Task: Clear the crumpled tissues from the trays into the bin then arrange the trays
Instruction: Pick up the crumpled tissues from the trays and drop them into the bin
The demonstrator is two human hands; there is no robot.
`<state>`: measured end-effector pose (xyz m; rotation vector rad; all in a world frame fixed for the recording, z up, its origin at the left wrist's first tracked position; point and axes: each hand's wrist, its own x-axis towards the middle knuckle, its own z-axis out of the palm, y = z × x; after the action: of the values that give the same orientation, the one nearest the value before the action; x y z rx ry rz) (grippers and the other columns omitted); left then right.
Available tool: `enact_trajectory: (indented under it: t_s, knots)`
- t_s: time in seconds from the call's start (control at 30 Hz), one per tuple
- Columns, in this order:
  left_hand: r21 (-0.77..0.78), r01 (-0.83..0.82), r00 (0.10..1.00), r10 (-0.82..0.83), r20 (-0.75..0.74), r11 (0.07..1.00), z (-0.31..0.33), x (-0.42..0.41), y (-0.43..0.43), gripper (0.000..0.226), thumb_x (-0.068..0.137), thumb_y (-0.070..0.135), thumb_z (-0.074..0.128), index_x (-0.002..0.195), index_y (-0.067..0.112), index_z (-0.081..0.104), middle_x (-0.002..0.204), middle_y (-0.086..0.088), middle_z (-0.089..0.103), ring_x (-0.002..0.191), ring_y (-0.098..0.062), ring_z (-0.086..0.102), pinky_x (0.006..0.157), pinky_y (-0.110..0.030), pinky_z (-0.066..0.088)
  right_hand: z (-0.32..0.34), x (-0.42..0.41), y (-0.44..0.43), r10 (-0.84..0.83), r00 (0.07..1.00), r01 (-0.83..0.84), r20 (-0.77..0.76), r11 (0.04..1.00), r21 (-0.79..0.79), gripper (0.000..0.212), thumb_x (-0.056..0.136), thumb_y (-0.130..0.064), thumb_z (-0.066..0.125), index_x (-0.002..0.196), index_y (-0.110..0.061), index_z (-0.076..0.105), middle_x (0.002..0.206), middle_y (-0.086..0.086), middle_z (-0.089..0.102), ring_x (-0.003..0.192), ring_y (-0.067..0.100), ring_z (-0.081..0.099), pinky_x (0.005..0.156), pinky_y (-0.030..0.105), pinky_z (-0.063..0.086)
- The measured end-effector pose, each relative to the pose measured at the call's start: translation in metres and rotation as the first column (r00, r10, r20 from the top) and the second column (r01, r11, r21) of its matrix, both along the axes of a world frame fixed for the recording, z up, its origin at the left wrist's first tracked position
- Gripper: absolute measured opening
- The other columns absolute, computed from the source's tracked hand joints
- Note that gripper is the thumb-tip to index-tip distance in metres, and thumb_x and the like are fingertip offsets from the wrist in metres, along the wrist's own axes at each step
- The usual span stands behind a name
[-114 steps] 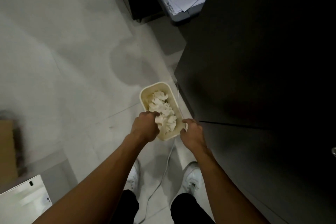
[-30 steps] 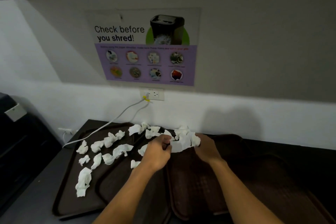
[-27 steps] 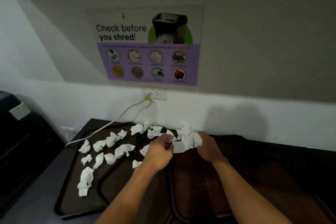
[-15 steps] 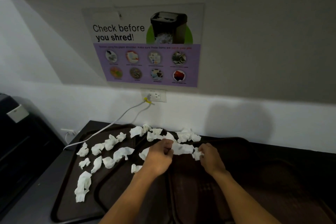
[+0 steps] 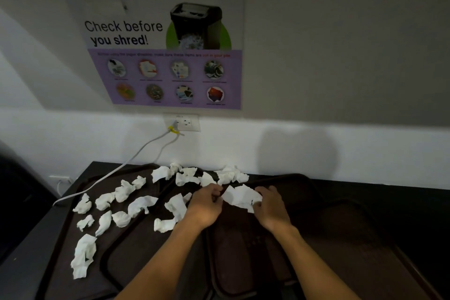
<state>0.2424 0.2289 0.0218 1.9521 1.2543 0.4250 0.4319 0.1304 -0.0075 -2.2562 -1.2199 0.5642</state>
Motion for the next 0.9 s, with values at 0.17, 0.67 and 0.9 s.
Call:
enact_trajectory:
  t_s: [0.17, 0.67, 0.9]
  knots:
    - [-0.027, -0.016, 1.0, 0.016, 0.014, 1.0, -0.011, 0.006, -0.003, 0.032, 0.094, 0.014, 0.063, 0.125, 0.022, 0.066, 0.112, 0.009, 0.067, 0.098, -0.005, 0.063, 0.08, -0.013, 0.047, 0.0, 0.004, -0.007, -0.01, 0.995, 0.018, -0.095, 0.996, 0.086, 0.025, 0.094, -0.009, 0.058, 0.114, -0.017, 0.072, 0.116, 0.006, 0.05, 0.095, 0.011, 0.056, 0.077, 0.011, 0.043]
    - [-0.011, -0.061, 0.996, 0.061, 0.068, 0.998, -0.018, -0.012, -0.004, 0.028, 0.094, 0.009, 0.061, 0.118, 0.024, 0.065, 0.107, 0.01, 0.066, 0.097, -0.005, 0.063, 0.078, -0.008, 0.046, 0.002, -0.006, 0.003, 0.222, 0.968, -0.231, -0.12, 0.971, -0.069, 0.067, 0.098, -0.003, 0.053, 0.157, -0.03, 0.034, 0.153, 0.009, 0.045, 0.141, 0.025, 0.042, 0.114, 0.033, 0.04]
    - [0.026, -0.08, 0.993, 0.078, 0.088, 0.996, -0.018, -0.034, 0.004, 0.03, 0.093, 0.01, 0.062, 0.116, 0.028, 0.066, 0.106, 0.013, 0.066, 0.097, -0.003, 0.064, 0.079, -0.006, 0.045, -0.003, -0.02, 0.038, 0.389, 0.921, -0.374, 0.007, 0.889, -0.263, 0.063, 0.093, -0.029, 0.072, 0.148, -0.019, 0.043, 0.136, 0.008, 0.041, 0.126, 0.031, 0.052, 0.103, 0.043, 0.049]
